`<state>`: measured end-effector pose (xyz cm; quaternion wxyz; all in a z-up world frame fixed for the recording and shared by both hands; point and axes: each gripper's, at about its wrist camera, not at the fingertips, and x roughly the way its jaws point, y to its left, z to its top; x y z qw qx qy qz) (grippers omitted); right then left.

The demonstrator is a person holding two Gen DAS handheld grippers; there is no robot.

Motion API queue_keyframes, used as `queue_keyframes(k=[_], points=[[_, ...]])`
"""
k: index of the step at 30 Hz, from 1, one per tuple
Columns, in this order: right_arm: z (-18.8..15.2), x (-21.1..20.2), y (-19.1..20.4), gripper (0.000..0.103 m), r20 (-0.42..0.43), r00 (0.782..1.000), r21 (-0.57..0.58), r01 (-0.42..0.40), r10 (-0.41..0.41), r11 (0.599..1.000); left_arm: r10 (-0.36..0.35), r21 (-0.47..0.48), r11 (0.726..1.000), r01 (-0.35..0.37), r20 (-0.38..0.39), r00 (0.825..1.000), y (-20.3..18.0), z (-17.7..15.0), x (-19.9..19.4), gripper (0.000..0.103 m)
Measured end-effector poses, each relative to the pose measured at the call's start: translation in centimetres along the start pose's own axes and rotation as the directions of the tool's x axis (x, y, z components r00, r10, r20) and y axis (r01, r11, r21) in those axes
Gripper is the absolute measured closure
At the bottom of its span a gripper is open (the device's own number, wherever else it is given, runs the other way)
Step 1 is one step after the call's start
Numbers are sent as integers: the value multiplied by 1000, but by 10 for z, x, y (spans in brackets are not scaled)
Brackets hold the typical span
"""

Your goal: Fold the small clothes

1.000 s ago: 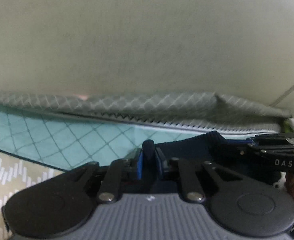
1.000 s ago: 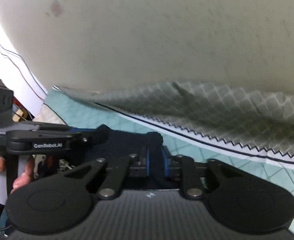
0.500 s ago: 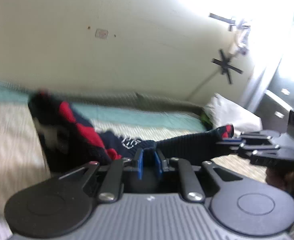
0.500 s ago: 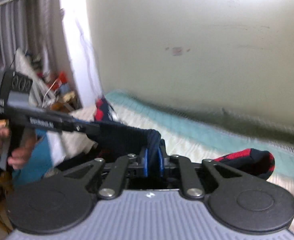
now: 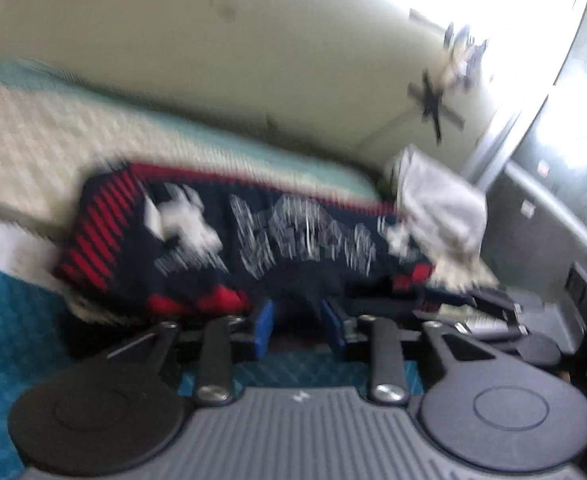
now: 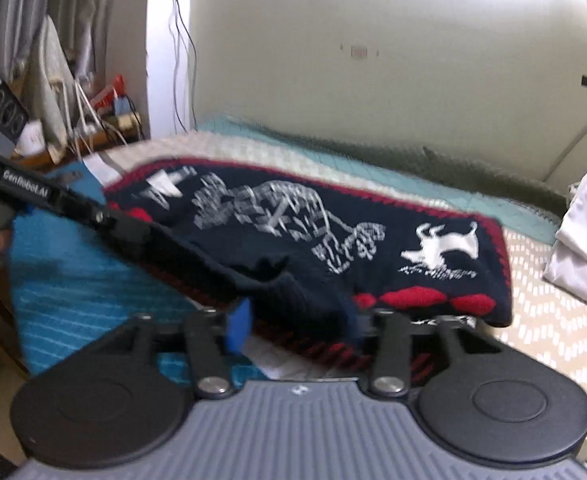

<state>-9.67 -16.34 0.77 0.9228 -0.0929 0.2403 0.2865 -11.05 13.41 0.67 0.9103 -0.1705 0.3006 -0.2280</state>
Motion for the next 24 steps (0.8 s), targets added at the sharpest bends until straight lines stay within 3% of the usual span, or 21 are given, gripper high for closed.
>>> queue_keyframes(k=[4, 8, 11, 13, 16, 18, 24], points=[[8, -26, -6, 60, 69, 997, 51, -25, 21, 998, 37, -90, 996, -28, 104, 994, 24, 18, -22, 77], [23, -12, -15, 63, 75, 997, 89, 15, -21, 996, 33, -100, 995, -29, 34, 999, 39, 37, 18, 85], [29, 7, -26, 65, 57, 998, 103, 24, -30, 994, 88, -53, 995, -89, -31, 996, 48, 47, 58, 86], [32, 37, -39, 69, 5, 1000, 136, 28, -29, 990, 113, -71, 991, -117, -55, 992, 62, 55, 79, 92], [38, 90, -65, 78, -97, 991, 179, 110, -94, 978, 127, -101, 986, -131, -47, 991, 79, 75, 97, 98], [48, 108, -81, 82, -80, 989, 193, 134, -121, 972, 146, -83, 985, -148, -35, 989, 84, 84, 107, 97], [53, 119, -73, 76, -84, 985, 149, 165, -153, 975, 133, -114, 984, -134, -19, 991, 88, 82, 109, 97]])
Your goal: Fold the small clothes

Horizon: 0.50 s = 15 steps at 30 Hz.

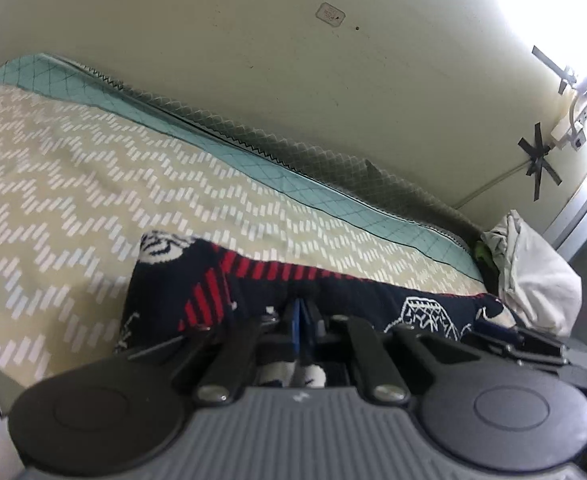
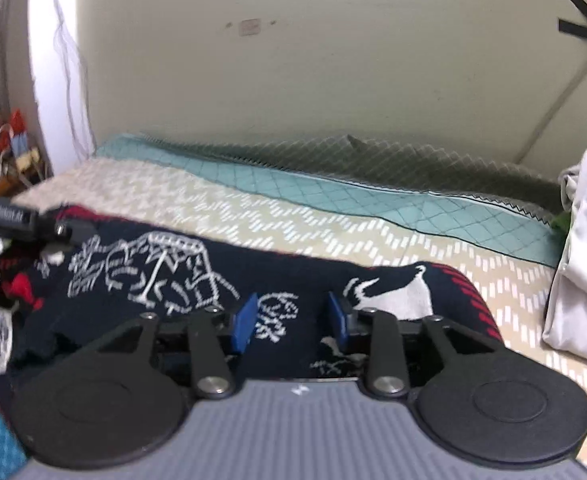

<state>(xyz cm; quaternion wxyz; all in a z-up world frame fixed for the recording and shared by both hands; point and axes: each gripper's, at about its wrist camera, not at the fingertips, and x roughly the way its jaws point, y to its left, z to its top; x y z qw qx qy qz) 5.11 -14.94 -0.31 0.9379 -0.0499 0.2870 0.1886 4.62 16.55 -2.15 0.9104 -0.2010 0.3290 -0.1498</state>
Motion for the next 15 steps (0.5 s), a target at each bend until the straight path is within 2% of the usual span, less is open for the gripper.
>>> queue_keyframes(k=[2, 4, 6, 7, 10, 12, 15], points=[[-9, -12, -4, 75, 3, 1000, 27, -27, 27, 999, -2, -3, 1000, 2, 1, 1000, 1, -7, -8, 97], [-21, -31, -9, 75, 13, 998, 56, -55, 54, 997, 10, 40, 999, -10, 14, 1000, -3, -18, -20, 97], [-39, -48, -14, 67, -7, 997, 76, -80, 81, 994, 21, 59, 998, -22, 5, 1000, -5, -31, -29, 97], [-50, -59, -19, 67, 22, 996, 82, -84, 83, 993, 20, 50, 999, -19, -2, 1000, -5, -36, -34, 97], [-62, -86, -33, 68, 40, 994, 155, -109, 104, 982, -9, -6, 1000, 9, -8, 1000, -4, -41, -48, 97], [-62, -101, -41, 68, 91, 990, 204, -124, 107, 971, -56, -37, 998, 57, 15, 998, -8, -40, -56, 97], [-53, -115, -52, 66, 171, 982, 277, -129, 84, 952, -111, -13, 994, 111, 37, 993, -27, -36, -59, 97]])
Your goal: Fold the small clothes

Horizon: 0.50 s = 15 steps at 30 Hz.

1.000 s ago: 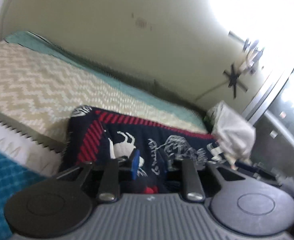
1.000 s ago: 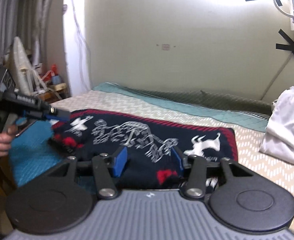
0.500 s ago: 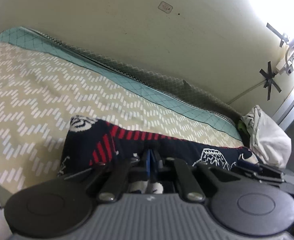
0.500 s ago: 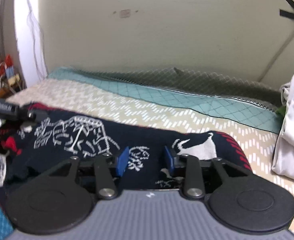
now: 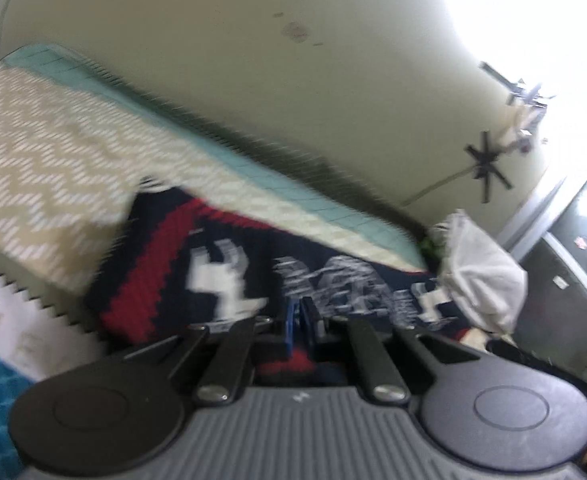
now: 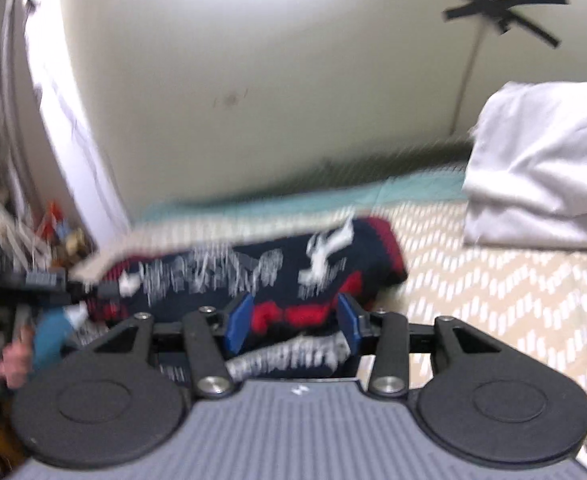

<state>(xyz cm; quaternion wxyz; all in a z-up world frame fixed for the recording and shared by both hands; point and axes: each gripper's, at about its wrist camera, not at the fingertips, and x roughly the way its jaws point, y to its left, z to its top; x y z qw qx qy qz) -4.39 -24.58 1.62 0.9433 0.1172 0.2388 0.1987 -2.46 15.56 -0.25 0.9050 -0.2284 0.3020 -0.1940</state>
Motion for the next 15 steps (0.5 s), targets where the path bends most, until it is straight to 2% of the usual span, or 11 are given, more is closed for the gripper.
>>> queue_keyframes(k=[3, 5, 8, 10, 11, 12, 14, 15], points=[[9, 6, 0, 65, 36, 999, 22, 8, -8, 1000, -41, 52, 998, 42, -30, 999, -25, -1, 18, 97], [10, 23, 0, 65, 23, 1000, 45, 10, -11, 999, -49, 63, 997, 54, -71, 996, -34, -7, 35, 97], [5, 43, -11, 70, -56, 998, 138, 31, -24, 990, -7, 83, 996, 17, -121, 993, -39, -19, 51, 97], [2, 38, -14, 71, -29, 999, 150, 49, -45, 987, 12, 101, 995, -1, -114, 993, -39, -25, 47, 96], [3, 32, -15, 72, 2, 998, 144, 67, -68, 987, 14, 92, 996, -5, -107, 994, -37, -26, 43, 92], [5, 24, -17, 66, 36, 994, 139, 96, -102, 986, 20, 74, 997, -12, -101, 995, -33, -26, 39, 80], [11, 18, -24, 56, 65, 987, 150, 137, -148, 979, 30, 17, 999, -29, -82, 996, -26, -23, 33, 67], [15, 19, -29, 55, 57, 987, 164, 139, -150, 977, 21, -3, 1000, -22, -78, 997, -24, -22, 33, 65]])
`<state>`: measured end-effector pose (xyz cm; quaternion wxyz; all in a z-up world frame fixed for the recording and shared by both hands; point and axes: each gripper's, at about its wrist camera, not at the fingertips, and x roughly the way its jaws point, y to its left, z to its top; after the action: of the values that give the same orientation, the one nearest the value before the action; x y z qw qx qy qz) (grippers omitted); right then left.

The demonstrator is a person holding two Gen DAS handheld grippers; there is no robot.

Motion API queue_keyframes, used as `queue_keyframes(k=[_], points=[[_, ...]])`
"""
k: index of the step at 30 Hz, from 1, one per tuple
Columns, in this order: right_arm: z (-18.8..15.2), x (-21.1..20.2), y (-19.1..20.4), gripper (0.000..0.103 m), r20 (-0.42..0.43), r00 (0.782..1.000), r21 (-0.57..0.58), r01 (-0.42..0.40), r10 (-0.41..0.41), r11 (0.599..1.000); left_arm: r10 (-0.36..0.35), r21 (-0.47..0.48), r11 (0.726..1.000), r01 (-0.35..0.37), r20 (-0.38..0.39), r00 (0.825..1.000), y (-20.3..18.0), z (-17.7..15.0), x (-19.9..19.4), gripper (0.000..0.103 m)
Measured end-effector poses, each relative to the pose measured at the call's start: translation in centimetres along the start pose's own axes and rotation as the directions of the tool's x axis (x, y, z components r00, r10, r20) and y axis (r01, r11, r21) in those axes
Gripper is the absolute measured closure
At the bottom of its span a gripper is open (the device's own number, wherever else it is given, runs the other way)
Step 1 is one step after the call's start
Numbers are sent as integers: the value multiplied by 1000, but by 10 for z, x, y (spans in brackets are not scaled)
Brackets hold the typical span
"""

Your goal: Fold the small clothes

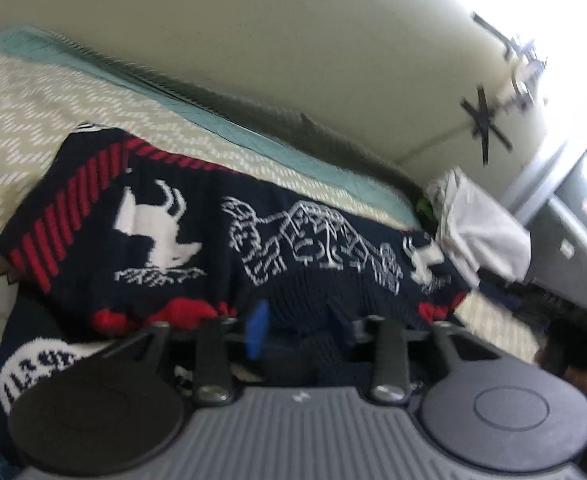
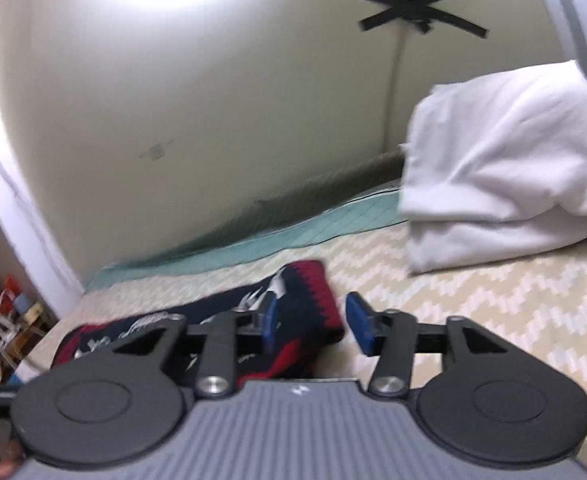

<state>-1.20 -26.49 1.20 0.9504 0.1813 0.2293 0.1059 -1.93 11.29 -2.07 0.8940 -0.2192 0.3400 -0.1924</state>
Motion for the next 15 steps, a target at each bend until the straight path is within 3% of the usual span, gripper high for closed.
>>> queue_keyframes(k=[2, 3, 4, 5, 7, 11, 13, 15], points=[[2, 14, -4, 56, -66, 998, 23, -21, 23, 1000, 20, 28, 999, -20, -4, 1000, -7, -2, 8, 68], [1, 23, -2, 64, -104, 994, 17, -24, 25, 1000, 51, 77, 996, -51, 0, 999, -13, -4, 13, 87], [-2, 31, 1, 73, -138, 990, 2, -15, 15, 1000, 85, 127, 988, -85, 2, 996, -19, -6, 17, 96], [-6, 32, 5, 86, -149, 989, -6, -12, 11, 1000, 98, 162, 982, -97, -1, 995, -21, -6, 19, 96], [-7, 18, 16, 87, -109, 993, 1, -37, 37, 999, 87, 144, 986, -84, -8, 996, -16, 2, 11, 97], [-4, -16, 30, 88, -57, 990, 37, -129, 131, 991, 83, 117, 989, -89, 55, 995, -2, 20, -26, 97], [-9, -18, 27, 88, -71, 989, 58, -127, 131, 990, 96, 99, 990, -101, 62, 994, 3, 23, -32, 96], [-21, -6, 21, 88, -127, 988, 64, -74, 82, 995, 108, 81, 991, -109, 24, 994, 6, 19, -20, 95]])
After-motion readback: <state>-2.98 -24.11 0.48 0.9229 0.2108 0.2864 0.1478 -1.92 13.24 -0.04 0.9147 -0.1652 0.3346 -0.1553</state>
